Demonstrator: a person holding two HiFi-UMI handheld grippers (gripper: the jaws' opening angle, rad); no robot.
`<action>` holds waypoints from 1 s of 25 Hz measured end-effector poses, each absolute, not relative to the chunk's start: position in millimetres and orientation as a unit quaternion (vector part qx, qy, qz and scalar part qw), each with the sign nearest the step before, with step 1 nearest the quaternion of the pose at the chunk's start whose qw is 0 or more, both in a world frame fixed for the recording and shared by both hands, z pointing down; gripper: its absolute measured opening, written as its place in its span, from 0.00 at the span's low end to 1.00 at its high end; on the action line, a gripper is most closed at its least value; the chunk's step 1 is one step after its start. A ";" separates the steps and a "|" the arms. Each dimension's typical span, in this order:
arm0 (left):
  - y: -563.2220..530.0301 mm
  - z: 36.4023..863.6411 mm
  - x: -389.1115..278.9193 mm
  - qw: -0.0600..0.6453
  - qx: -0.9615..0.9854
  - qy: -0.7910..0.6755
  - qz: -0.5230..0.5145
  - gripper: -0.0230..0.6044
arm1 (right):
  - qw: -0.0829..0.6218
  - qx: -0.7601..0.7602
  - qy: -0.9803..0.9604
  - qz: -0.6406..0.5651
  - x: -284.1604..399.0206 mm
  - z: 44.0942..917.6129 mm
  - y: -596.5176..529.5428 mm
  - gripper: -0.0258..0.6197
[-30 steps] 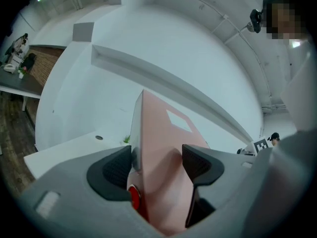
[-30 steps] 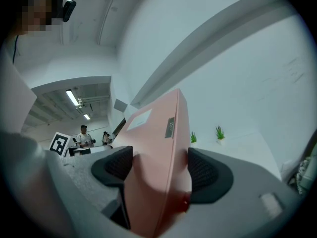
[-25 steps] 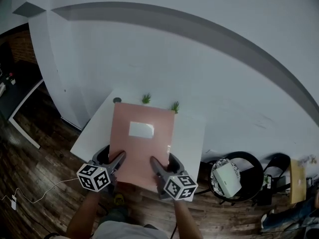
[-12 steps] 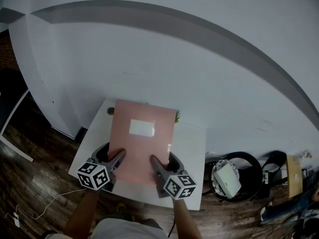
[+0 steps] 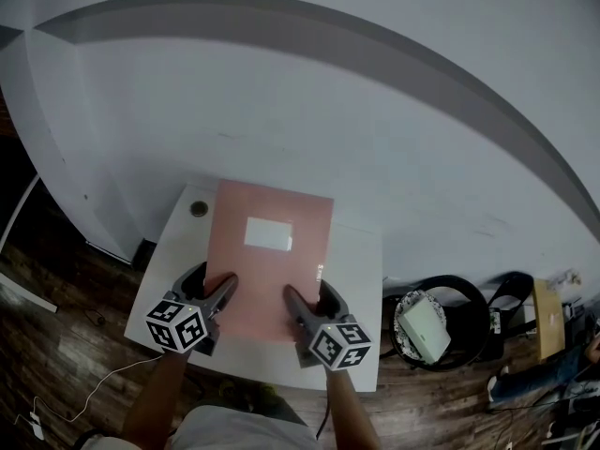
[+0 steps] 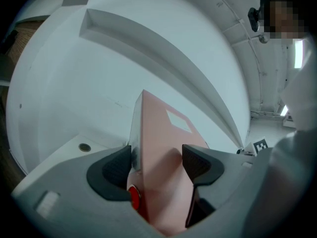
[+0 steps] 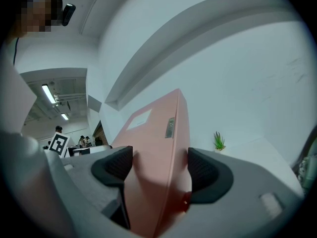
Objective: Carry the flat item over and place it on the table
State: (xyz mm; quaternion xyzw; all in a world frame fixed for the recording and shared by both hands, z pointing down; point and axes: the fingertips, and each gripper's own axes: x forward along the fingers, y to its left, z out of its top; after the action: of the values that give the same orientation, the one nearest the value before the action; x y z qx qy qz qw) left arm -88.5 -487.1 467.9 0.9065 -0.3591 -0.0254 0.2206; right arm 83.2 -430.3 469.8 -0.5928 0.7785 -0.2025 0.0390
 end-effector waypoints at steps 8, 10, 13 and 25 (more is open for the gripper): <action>-494.3 480.7 -71.7 0.234 0.899 -0.369 -0.009 0.55 | 0.036 -0.584 0.779 -0.224 101.2 484.2 -440.0 0.57; -497.2 487.5 -68.6 0.240 0.897 -0.371 -0.005 0.55 | 0.033 -0.583 0.778 -0.231 104.7 491.6 -443.5 0.57; -500.5 500.8 -66.5 0.249 0.893 -0.374 0.003 0.55 | 0.029 -0.580 0.777 -0.244 106.9 505.3 -447.6 0.57; -500.2 565.8 -67.8 0.295 0.871 -0.392 0.044 0.55 | 0.010 -0.562 0.768 -0.307 106.6 571.5 -451.6 0.57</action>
State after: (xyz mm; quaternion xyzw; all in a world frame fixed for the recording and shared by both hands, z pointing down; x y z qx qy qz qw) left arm -67.8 -500.2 565.8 0.8706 -0.3915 0.0440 0.2947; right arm 106.6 -451.6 571.5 -0.5621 0.7681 -0.3066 0.0104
